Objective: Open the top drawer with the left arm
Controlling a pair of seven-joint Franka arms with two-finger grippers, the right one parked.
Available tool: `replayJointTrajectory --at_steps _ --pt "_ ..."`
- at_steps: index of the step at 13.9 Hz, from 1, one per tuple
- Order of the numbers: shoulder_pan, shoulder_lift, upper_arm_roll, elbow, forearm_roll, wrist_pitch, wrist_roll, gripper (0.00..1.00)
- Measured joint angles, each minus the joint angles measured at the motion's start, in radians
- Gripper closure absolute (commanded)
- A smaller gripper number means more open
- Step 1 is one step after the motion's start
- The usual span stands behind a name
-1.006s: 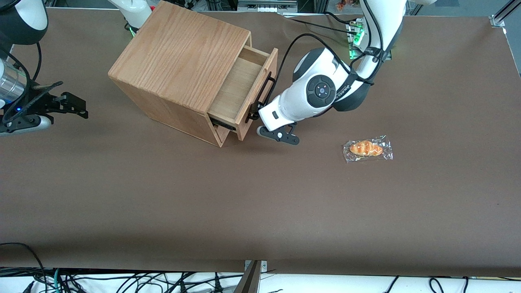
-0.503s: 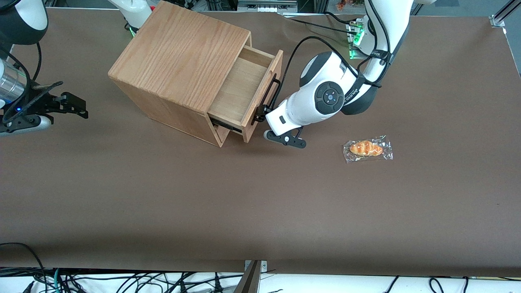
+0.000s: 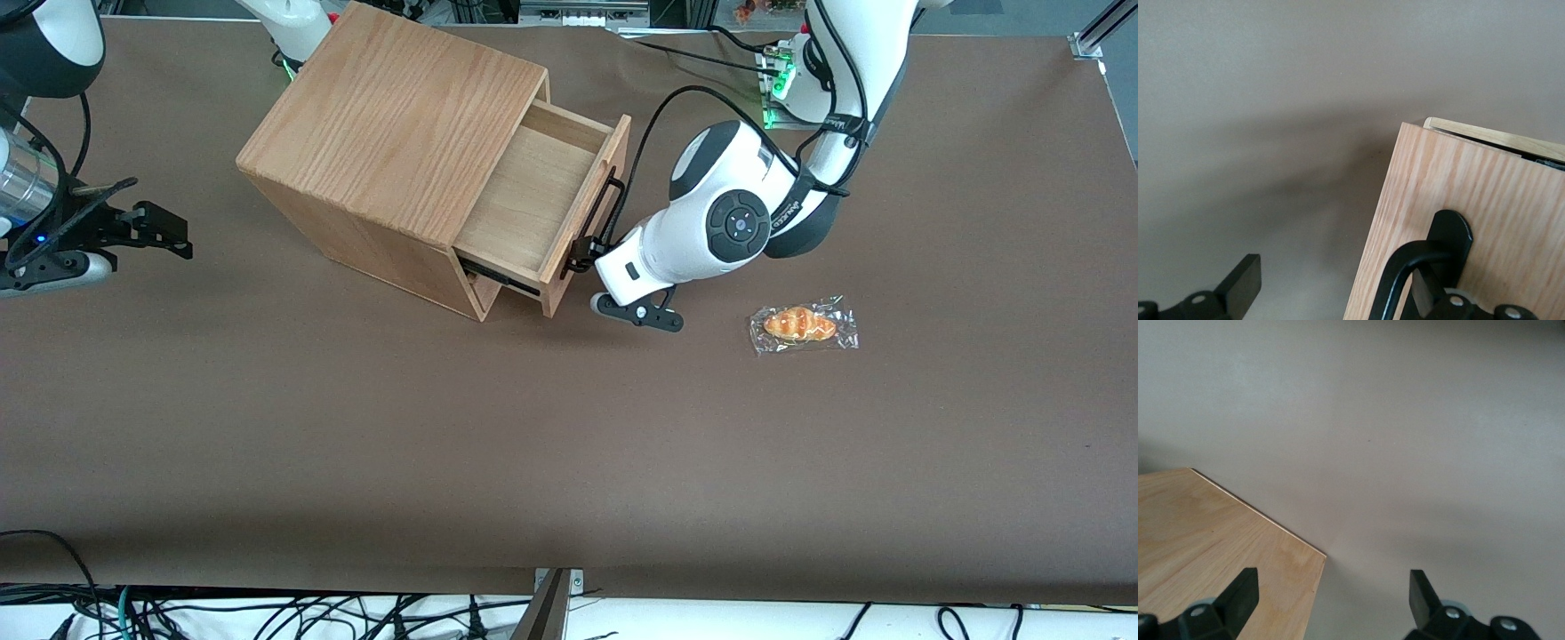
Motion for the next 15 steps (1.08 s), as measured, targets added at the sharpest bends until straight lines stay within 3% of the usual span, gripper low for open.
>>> replayJointTrajectory --at_steps 8,11,15 --pt "0.042 -0.014 0.013 0.166 0.000 -0.176 -0.137 0.00" --pt "0.135 -0.020 0.021 0.196 0.006 -0.293 -0.130 0.00" --pt "0.317 -0.052 0.024 0.219 0.135 -0.424 0.001 0.00"
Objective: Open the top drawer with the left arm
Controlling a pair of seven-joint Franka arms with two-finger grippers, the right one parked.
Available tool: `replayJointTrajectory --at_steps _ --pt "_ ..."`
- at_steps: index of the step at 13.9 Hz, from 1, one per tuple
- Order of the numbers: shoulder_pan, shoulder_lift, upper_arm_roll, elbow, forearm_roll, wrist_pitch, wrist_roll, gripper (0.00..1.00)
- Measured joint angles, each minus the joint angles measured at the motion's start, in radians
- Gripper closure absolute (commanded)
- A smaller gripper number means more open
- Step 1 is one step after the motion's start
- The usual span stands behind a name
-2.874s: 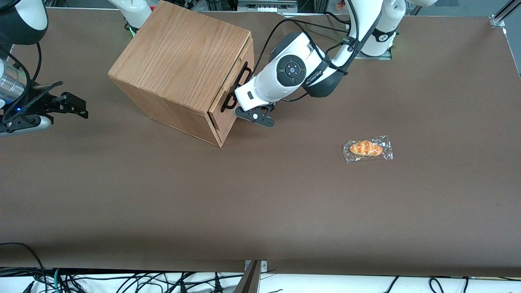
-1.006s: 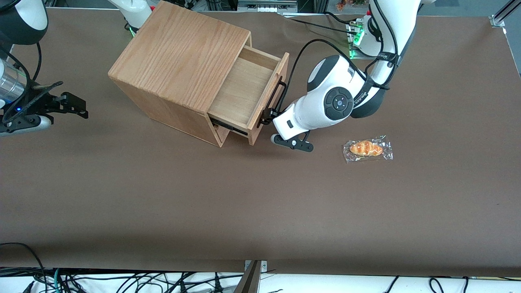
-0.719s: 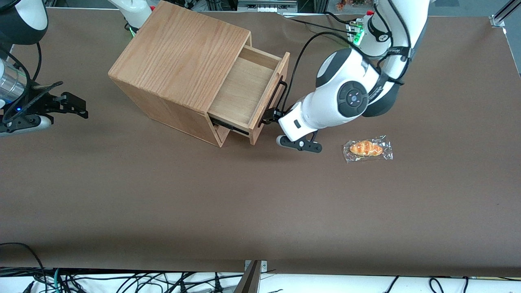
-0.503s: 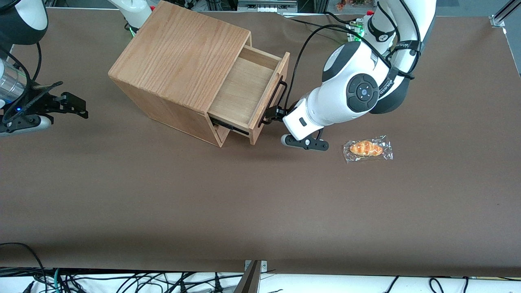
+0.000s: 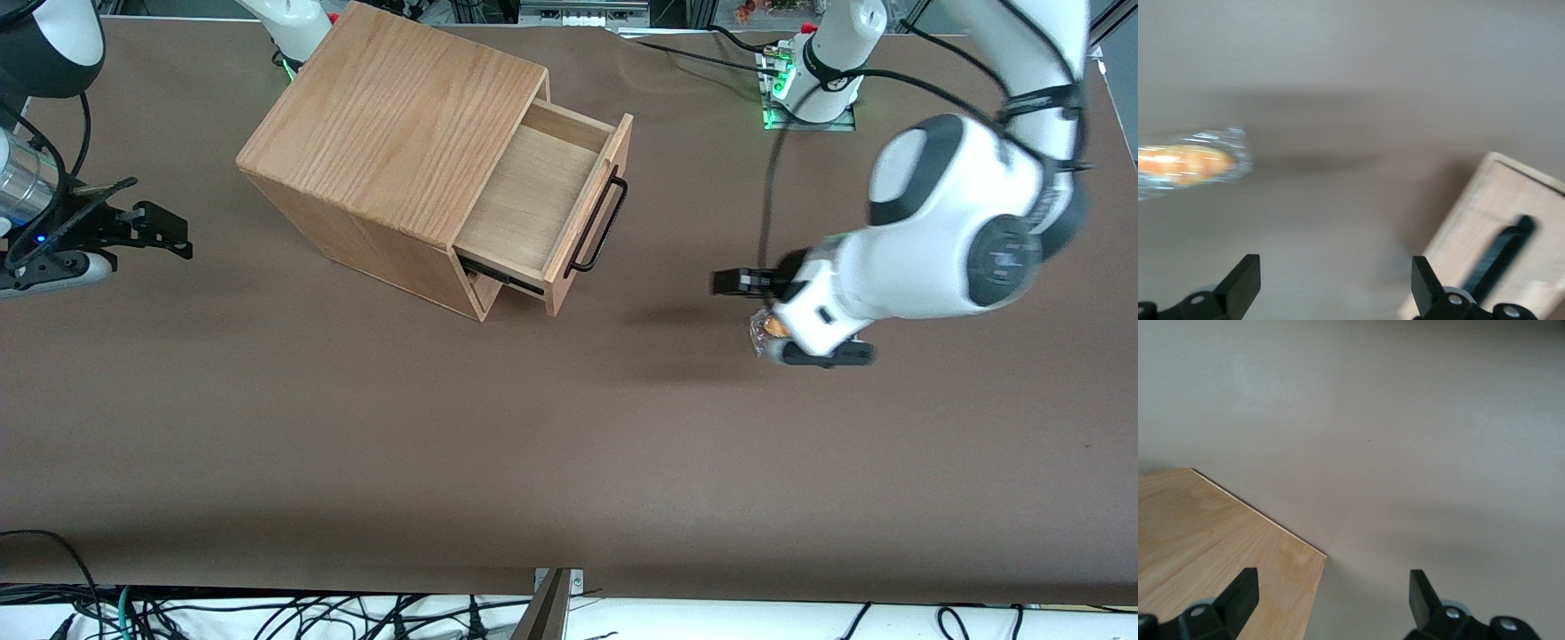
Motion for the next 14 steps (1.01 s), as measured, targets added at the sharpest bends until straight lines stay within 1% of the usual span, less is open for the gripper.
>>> replayJointTrajectory --at_steps 2,3,4,7,9,12,14 --pt "0.051 -0.002 0.000 0.000 0.073 -0.029 0.061 0.00" --pt "0.072 -0.002 0.000 -0.001 0.096 -0.049 0.094 0.00" --pt "0.092 -0.002 0.000 0.000 0.110 -0.064 0.122 0.00" --pt "0.145 -0.018 0.000 0.002 0.121 -0.070 0.159 0.00" --pt "0.167 -0.041 0.000 0.002 0.164 -0.071 0.181 0.00" --pt "0.171 -0.087 0.008 -0.006 0.202 -0.069 0.238 0.00" --pt "0.168 -0.130 0.050 -0.042 0.204 -0.049 0.292 0.00"
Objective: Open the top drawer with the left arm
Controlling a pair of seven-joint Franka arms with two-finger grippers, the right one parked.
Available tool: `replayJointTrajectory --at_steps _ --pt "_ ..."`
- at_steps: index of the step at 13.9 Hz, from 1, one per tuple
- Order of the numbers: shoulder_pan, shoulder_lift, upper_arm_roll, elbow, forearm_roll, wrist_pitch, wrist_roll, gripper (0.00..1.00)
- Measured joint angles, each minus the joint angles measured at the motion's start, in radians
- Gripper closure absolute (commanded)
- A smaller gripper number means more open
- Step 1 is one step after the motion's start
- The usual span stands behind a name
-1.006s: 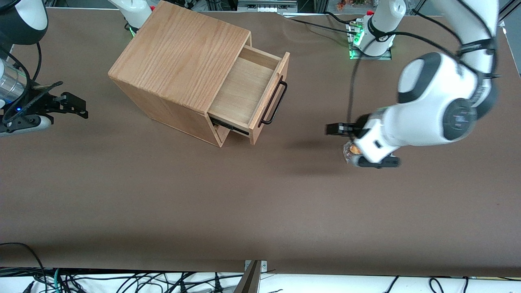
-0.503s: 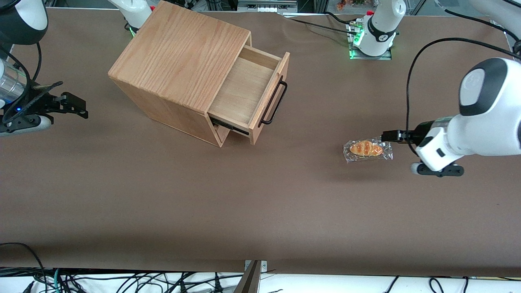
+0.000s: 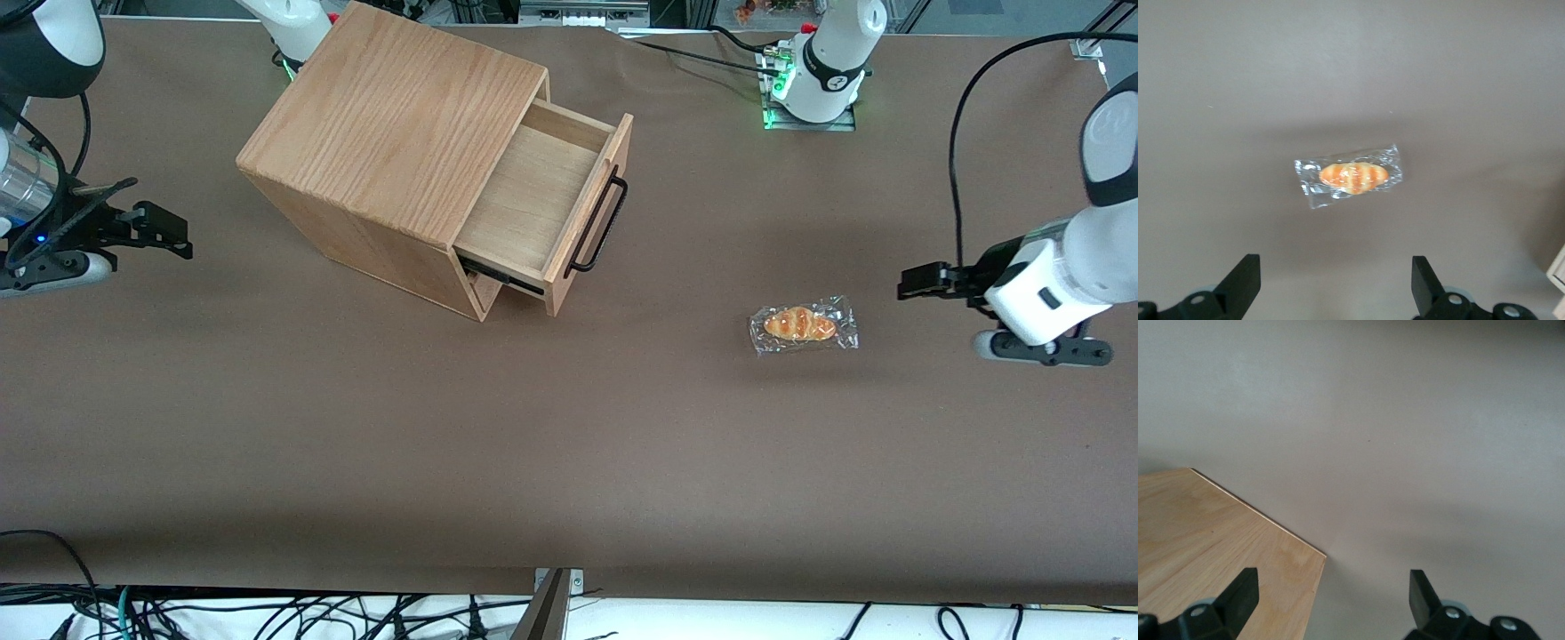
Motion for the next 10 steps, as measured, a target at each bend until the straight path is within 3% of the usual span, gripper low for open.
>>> replayJointTrajectory --at_steps 6,10 --pt "-0.049 -0.134 0.141 -0.133 0.042 0.049 0.136 0.00" --pt "-0.058 -0.208 0.151 -0.163 0.047 0.057 0.143 0.00"
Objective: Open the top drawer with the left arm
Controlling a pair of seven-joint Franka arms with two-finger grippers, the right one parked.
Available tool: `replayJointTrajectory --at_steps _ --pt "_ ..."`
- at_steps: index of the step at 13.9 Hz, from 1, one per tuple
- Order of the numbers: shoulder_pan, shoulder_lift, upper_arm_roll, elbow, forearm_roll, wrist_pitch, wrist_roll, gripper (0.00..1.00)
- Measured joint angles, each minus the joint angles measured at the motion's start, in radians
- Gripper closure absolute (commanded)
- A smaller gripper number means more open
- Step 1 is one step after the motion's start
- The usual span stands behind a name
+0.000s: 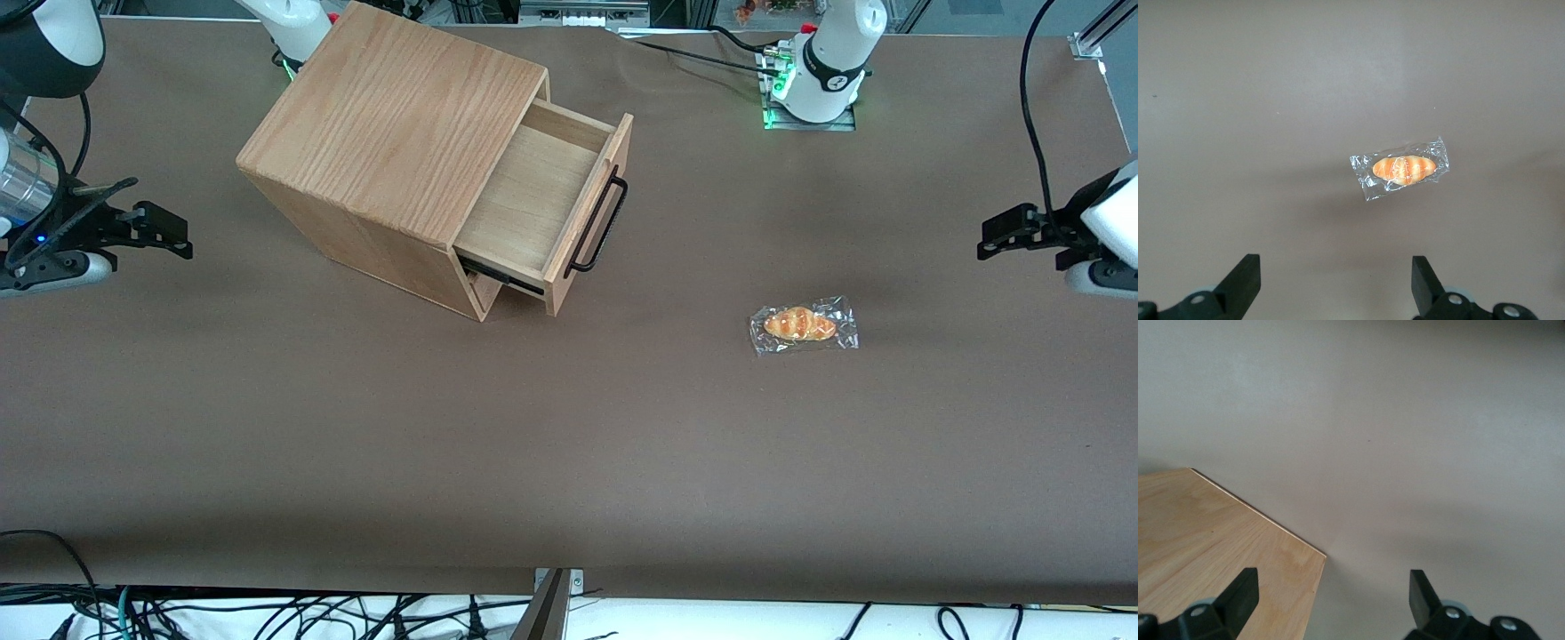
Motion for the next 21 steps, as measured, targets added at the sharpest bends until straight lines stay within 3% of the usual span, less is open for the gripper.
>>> replayJointTrajectory --at_steps 6,21 --pt "-0.006 -0.080 0.001 -0.017 0.000 -0.027 0.002 0.00" --pt "-0.010 -0.072 0.006 -0.034 0.000 -0.042 0.009 0.00"
